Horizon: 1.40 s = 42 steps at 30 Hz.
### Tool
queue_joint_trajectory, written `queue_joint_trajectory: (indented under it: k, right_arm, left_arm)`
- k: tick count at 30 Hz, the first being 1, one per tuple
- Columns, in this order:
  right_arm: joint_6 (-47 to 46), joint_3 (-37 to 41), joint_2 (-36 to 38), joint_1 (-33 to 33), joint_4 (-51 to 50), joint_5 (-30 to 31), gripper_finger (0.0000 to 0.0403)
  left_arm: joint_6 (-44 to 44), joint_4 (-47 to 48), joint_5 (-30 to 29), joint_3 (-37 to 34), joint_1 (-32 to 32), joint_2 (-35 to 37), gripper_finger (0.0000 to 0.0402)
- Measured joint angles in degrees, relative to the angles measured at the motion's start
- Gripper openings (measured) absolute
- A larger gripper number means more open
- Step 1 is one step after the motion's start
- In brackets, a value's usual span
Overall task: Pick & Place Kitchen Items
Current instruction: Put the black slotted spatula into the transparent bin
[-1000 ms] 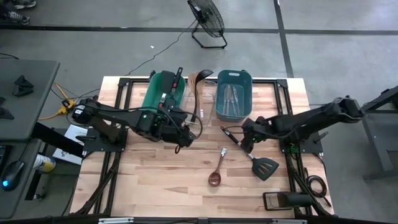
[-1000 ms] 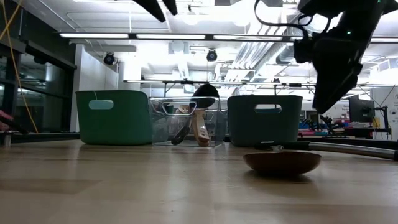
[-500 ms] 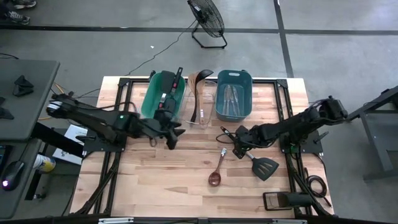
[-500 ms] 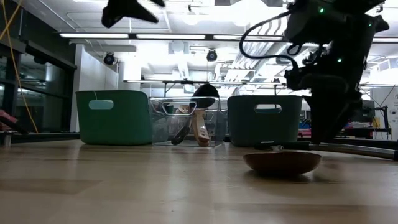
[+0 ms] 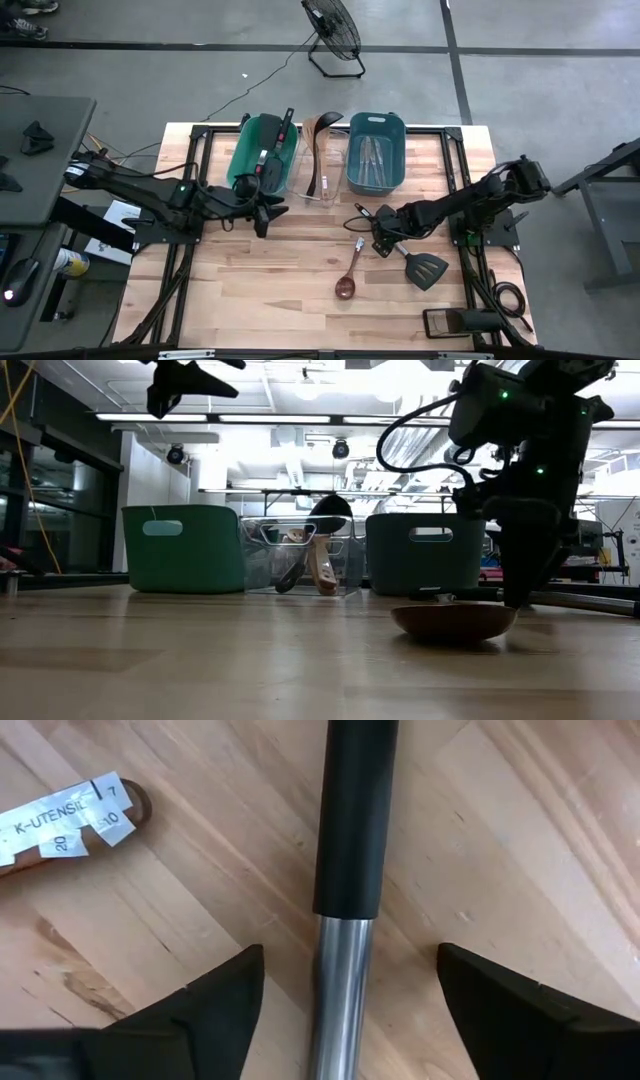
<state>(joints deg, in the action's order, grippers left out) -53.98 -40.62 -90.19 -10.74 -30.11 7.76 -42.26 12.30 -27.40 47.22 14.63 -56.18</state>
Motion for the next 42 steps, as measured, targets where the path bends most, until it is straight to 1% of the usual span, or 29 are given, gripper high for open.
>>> queue_joint_trajectory:
  k: [9,23,24,32,36,38,42]
  right_arm:
    - [-0.23,0.04,-0.19,0.02,-0.45,0.69,0.0197]
    - [-1.12,0.13,-0.24,0.09,-0.96,-0.13,0.0070]
    - [-1.42,0.13,-0.24,0.09,-0.96,-0.29,0.0065]
    - [-1.90,0.20,0.10,0.14,-0.87,-1.91,0.0065]
    - [-1.14,0.01,2.31,0.13,-0.98,-2.92,0.0065]
    - [-1.16,0.02,3.72,0.10,-1.49,-5.34,0.0065]
    - [-1.21,-0.35,6.30,0.72,-1.14,-5.79,0.0064]
  left_arm:
    - [0.00,-0.18,0.00,0.01,0.00,-0.17,0.0170]
    - [0.00,-0.16,0.00,0.02,0.00,-0.17,0.0170]
    - [0.02,-0.16,0.00,0.02,0.00,-0.17,0.0170]
    - [0.42,-0.14,0.00,0.02,0.00,-0.17,0.0170]
    - [0.44,-0.14,0.00,0.02,0.00,-0.17,0.0170]
    - [0.43,-0.14,0.00,0.02,0.00,-0.17,0.0170]
    - [0.44,-0.14,0.00,0.02,0.00,-0.17,0.0170]
